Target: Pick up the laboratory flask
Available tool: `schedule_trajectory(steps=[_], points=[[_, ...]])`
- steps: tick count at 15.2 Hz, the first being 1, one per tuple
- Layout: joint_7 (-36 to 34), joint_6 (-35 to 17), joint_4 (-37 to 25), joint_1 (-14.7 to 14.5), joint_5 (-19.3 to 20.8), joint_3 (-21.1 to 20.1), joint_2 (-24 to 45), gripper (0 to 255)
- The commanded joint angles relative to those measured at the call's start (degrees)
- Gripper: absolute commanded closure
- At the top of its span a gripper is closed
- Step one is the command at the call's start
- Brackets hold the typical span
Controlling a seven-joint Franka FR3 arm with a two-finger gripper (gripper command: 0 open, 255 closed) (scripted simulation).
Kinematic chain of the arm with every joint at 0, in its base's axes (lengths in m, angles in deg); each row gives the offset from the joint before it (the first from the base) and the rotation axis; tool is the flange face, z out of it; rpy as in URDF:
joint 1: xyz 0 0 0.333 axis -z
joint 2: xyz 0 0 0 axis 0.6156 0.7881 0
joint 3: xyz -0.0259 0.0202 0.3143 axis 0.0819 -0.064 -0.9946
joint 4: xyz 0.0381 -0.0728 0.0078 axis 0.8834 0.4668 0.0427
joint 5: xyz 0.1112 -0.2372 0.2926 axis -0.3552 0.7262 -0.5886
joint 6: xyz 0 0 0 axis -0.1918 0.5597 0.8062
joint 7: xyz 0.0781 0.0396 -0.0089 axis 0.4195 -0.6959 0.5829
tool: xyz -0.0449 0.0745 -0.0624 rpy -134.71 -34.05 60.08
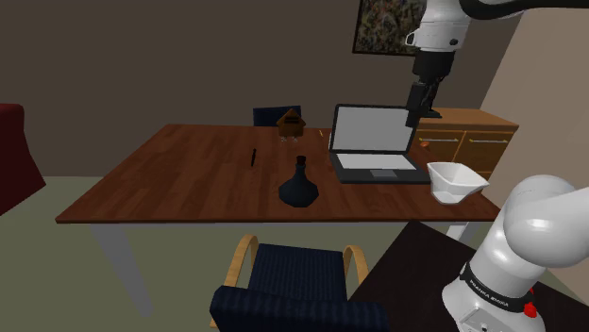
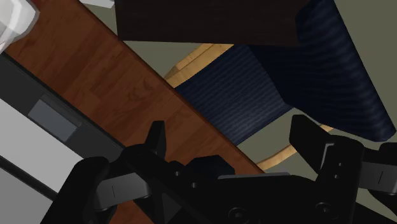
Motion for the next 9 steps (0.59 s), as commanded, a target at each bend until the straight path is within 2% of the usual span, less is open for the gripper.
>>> schedule_trajectory(steps=[1, 9], points=[[0.0, 0.0, 0.0, 0.0, 0.0, 0.0, 0.0, 0], [-2.0, -14.3, 0.1, 0.1, -0.4, -0.7, 13.8, 0]])
